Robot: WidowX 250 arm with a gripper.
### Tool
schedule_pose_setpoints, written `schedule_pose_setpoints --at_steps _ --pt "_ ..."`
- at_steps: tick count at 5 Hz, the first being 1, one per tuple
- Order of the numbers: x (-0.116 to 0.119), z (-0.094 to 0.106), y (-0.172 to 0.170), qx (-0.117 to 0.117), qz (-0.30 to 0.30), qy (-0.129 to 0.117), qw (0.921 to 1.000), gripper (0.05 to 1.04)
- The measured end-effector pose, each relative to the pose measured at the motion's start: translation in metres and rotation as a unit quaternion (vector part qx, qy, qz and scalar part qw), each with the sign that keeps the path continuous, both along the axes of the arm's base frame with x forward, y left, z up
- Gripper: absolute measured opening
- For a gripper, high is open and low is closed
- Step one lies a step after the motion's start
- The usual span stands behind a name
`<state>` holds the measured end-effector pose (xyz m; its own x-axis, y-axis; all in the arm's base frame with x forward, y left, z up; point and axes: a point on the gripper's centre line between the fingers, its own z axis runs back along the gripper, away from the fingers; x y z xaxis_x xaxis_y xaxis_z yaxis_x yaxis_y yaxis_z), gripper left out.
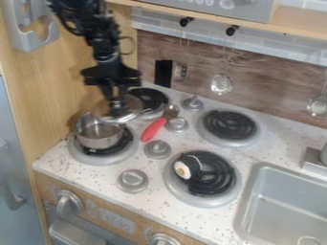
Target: Put the silver lid on top of the pot
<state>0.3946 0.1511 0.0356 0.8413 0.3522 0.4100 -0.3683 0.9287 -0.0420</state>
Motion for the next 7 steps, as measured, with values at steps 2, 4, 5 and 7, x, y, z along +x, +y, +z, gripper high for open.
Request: schedule_pose_setpoints --at_steps 2,4,5,7 --pt "-0.003 -0.019 0.013 0.013 0.012 0.043 0.9989 0.239" --pt "0.004 -0.038 0.018 0.009 0.018 0.067 0.9976 0.239" --pt "0.010 -0.039 0.021 0.010 0.021 0.067 0.9975 0.239" --pt "0.015 -0.040 0.022 0.013 0.022 0.071 0.9971 0.302"
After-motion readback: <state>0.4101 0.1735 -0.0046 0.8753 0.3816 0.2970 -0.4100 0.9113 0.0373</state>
